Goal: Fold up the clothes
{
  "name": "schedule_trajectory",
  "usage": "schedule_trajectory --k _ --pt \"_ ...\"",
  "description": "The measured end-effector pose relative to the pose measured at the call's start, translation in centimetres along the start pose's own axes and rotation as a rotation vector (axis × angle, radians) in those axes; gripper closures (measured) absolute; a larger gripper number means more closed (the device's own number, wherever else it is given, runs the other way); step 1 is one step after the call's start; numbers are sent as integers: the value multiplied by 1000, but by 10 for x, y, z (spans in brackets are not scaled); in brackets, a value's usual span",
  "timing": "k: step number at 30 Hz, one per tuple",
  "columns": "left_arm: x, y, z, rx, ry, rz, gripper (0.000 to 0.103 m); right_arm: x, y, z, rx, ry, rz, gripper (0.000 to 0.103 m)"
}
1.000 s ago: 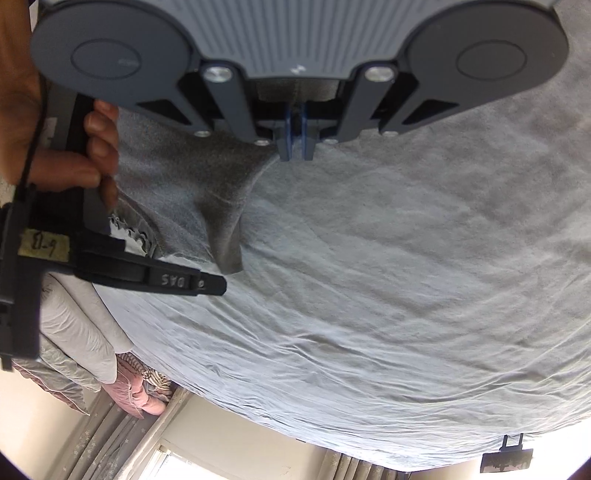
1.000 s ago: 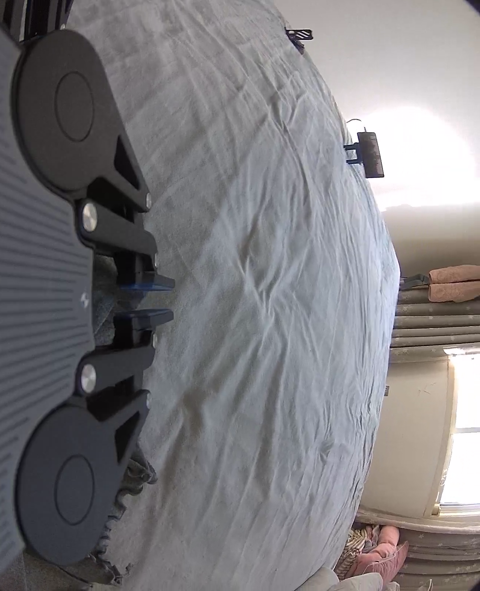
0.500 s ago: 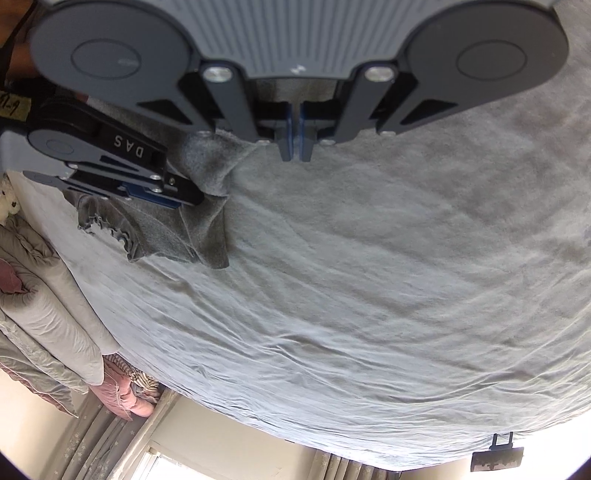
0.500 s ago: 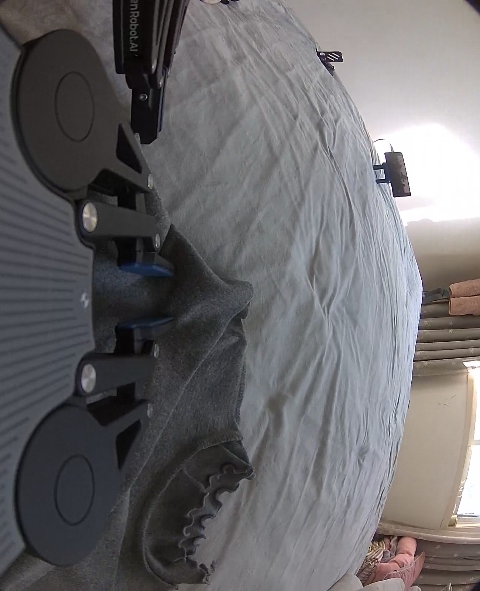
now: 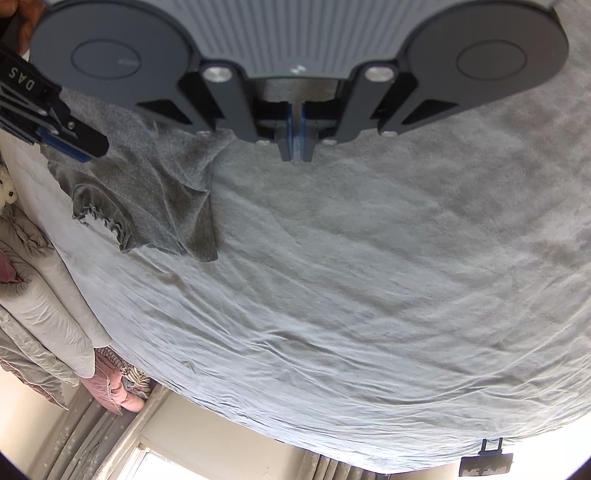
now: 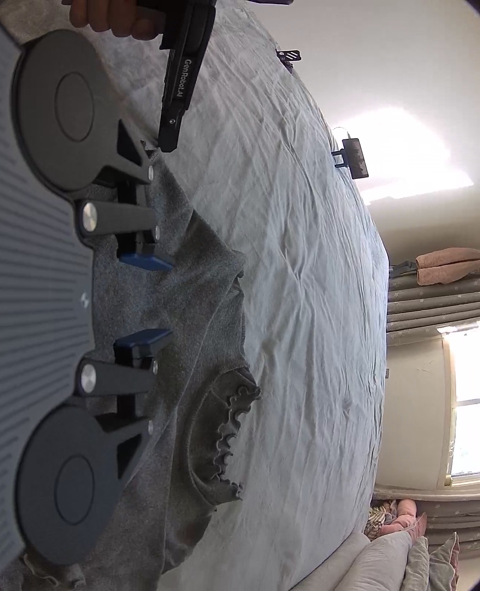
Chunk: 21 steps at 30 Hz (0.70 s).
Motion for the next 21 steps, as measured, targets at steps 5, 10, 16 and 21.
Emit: schedule_trajectory --k 5,10,16,21 --pt "0 0 -1 5 3 5 99 -30 38 -21 -61 -53 92 62" --pt "2 0 -9 -15 12 -1 99 -37 33 -80 -121 -31 100 53" --pt "3 15 -30 -70 104 31 99 -84 58 -126 -215 -92 204 51" --pt "-9 45 -32 -144 162 100 94 -84 64 -133 -193 -38 257 51"
Point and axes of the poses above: each gripper's, at about its wrist camera, not at the fingertips, and z roughly the way its jaws point, y to its right, x to its top, the point moved 3 cm from there along z, roughly the way its jaws point, and after that the axes turned 14 degrees about x, right-handed, at the moved point
